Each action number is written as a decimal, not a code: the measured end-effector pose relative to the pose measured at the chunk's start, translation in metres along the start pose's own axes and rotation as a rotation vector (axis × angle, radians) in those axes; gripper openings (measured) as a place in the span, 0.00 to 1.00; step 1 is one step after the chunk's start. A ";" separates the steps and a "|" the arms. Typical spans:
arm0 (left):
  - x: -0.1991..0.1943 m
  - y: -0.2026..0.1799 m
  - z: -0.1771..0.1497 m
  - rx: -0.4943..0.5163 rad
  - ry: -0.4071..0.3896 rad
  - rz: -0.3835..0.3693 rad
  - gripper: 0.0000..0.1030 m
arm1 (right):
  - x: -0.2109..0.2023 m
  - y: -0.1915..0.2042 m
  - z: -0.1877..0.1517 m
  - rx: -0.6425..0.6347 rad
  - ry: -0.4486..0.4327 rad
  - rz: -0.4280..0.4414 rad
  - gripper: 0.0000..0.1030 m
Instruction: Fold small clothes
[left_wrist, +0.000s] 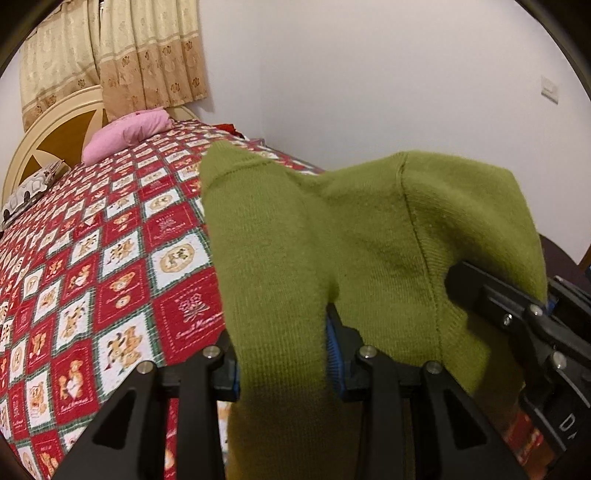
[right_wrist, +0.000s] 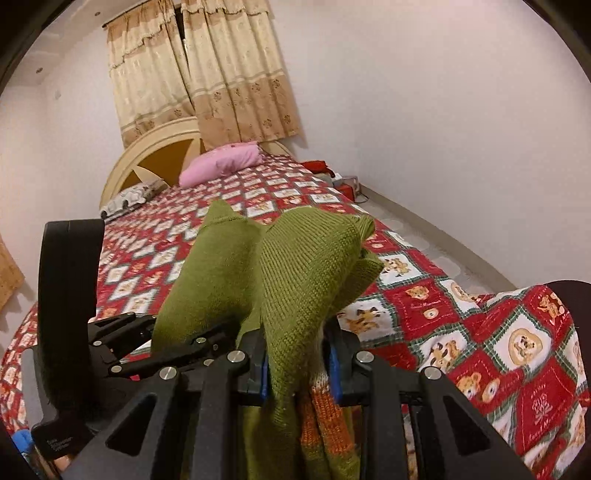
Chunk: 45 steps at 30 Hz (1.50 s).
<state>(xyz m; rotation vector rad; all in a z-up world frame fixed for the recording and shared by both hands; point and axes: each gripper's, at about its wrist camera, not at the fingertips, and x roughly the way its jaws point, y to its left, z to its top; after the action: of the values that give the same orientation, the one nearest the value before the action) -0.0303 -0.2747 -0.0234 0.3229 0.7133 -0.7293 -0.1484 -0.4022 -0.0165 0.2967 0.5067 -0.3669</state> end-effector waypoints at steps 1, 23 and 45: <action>0.003 -0.001 0.000 -0.001 0.005 0.005 0.35 | 0.006 -0.003 0.000 0.000 0.009 -0.007 0.24; 0.056 0.055 0.007 -0.308 0.267 -0.256 0.80 | 0.083 -0.078 -0.007 0.147 0.263 0.032 0.65; 0.116 0.054 0.055 -0.250 0.231 -0.148 0.61 | 0.160 -0.071 0.025 0.004 0.294 0.074 0.32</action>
<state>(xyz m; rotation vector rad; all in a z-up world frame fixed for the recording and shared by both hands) 0.0945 -0.3208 -0.0624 0.1268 1.0458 -0.7401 -0.0375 -0.5171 -0.0917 0.3744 0.7813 -0.2529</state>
